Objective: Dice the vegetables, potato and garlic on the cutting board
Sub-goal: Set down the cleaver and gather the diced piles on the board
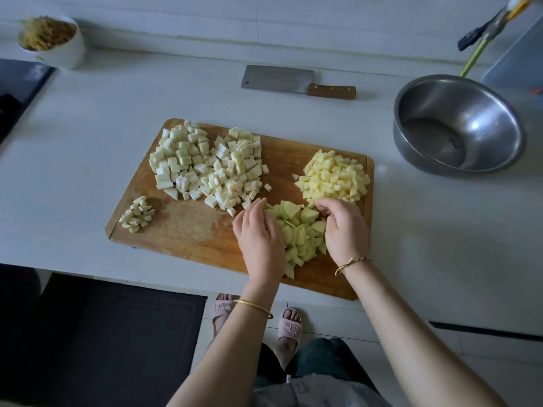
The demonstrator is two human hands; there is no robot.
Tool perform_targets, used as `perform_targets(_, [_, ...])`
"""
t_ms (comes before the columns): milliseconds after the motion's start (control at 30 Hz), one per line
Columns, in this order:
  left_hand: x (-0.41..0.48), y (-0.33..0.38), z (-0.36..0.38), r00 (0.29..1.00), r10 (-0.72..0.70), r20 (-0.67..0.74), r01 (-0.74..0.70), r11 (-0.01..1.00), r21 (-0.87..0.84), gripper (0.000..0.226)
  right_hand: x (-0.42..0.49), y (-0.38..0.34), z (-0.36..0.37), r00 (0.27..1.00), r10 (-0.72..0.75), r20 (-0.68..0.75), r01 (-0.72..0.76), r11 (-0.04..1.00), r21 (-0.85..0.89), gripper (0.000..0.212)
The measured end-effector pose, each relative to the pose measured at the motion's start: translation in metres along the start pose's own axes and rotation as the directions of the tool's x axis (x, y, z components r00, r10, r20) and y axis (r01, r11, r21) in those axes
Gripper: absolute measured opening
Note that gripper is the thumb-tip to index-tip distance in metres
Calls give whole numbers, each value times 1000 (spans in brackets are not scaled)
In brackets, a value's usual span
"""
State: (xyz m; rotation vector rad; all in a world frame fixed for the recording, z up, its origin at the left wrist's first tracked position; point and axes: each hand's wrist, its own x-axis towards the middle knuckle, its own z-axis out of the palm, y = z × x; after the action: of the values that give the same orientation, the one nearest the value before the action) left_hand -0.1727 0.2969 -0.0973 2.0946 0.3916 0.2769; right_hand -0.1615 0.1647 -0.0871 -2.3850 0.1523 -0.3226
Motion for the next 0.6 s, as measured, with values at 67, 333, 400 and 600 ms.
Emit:
perform_targets(67, [0, 0, 0, 1000, -4, -2, 4, 1000, -4, 33, 2, -2, 2, 999, -23, 31, 24, 998, -54, 41])
perform_targets(333, [-1, 2, 0, 1000, -18, -9, 18, 1000, -25, 32, 4, -14, 13, 995, -70, 78, 75, 995, -66, 40])
perform_targets(400, [0, 1, 1, 1000, -13, -13, 12, 1000, -26, 32, 3, -16, 15, 994, -39, 98, 44, 998, -51, 40])
perform_targets(600, [0, 1, -2, 999, -34, 20, 35, 995, -91, 33, 8, -22, 8, 998, -14, 58, 13, 1000, 17, 36])
